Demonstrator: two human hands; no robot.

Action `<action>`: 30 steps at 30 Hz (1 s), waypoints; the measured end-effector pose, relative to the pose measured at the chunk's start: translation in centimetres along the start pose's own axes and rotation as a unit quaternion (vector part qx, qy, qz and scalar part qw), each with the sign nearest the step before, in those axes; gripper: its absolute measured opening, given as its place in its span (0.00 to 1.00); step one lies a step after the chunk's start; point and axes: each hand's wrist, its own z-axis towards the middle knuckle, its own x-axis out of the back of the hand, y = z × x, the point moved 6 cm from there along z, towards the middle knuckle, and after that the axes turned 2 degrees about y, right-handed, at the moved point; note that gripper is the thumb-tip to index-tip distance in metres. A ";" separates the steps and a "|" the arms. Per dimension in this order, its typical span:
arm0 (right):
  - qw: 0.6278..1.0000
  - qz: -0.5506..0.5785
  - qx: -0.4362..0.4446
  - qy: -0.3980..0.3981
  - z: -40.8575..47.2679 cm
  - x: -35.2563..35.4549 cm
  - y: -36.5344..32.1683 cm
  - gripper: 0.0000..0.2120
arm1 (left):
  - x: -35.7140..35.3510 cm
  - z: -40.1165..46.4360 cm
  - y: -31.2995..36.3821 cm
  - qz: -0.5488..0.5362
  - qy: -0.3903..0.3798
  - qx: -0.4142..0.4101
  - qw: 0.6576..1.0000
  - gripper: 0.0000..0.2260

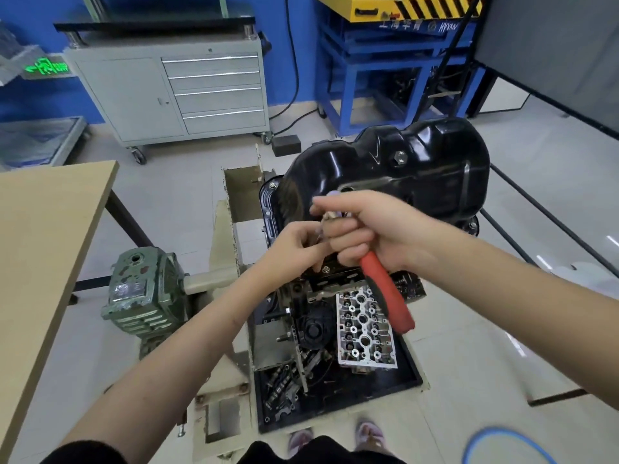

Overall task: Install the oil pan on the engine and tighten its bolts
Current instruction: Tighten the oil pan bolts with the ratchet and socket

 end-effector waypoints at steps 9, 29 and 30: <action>0.971 -0.201 0.128 -0.028 -0.1 0.5 -2.9 0.07 | 2.1 -0.4 -1.9 -0.031 0.049 -0.013 0.998 0.19; 0.979 0.009 0.169 -0.115 -2.5 1.2 -3.8 0.12 | 4.2 -1.5 -2.6 0.042 0.149 0.016 0.988 0.21; 0.977 0.003 0.189 -0.104 -2.8 1.4 -4.2 0.12 | 4.2 -1.4 -2.7 0.019 0.148 0.026 0.988 0.21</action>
